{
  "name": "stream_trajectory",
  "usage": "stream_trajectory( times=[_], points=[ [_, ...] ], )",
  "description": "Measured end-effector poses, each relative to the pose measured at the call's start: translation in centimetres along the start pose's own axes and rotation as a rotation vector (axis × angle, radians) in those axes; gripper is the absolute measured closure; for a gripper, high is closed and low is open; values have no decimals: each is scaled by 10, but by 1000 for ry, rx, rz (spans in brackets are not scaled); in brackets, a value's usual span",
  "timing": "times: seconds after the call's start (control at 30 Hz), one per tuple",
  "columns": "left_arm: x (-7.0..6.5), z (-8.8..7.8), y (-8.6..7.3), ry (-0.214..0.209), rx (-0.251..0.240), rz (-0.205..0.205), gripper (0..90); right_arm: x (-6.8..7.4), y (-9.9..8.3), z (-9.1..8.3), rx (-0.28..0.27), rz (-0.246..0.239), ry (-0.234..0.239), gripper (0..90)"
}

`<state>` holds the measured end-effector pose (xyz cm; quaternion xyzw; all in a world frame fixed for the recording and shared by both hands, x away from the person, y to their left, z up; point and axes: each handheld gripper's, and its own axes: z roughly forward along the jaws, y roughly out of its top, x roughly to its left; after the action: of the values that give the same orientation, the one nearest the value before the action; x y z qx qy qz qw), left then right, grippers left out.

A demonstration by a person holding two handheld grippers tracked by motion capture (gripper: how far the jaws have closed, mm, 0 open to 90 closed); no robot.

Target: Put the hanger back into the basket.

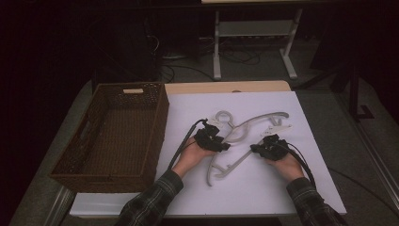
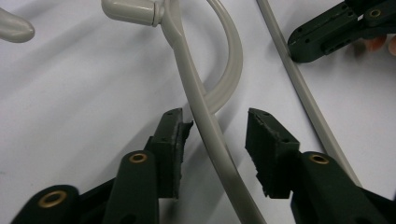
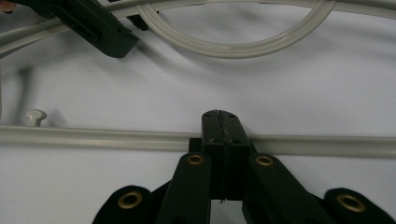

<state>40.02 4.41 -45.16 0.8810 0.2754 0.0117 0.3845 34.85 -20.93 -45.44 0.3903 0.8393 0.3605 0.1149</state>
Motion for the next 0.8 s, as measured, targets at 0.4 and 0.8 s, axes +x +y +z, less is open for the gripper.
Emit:
stream_trajectory(
  times=[0.4, 0.8],
  points=[
    [-2, 3, 2, 25, 9, 2, 721, 0, 0, 0, 0, 2, -2, 900],
    [-1, 0, 4, 59, -8, -73, 764, 1, -1, 1, 19, 2, -8, 900]
  ],
)
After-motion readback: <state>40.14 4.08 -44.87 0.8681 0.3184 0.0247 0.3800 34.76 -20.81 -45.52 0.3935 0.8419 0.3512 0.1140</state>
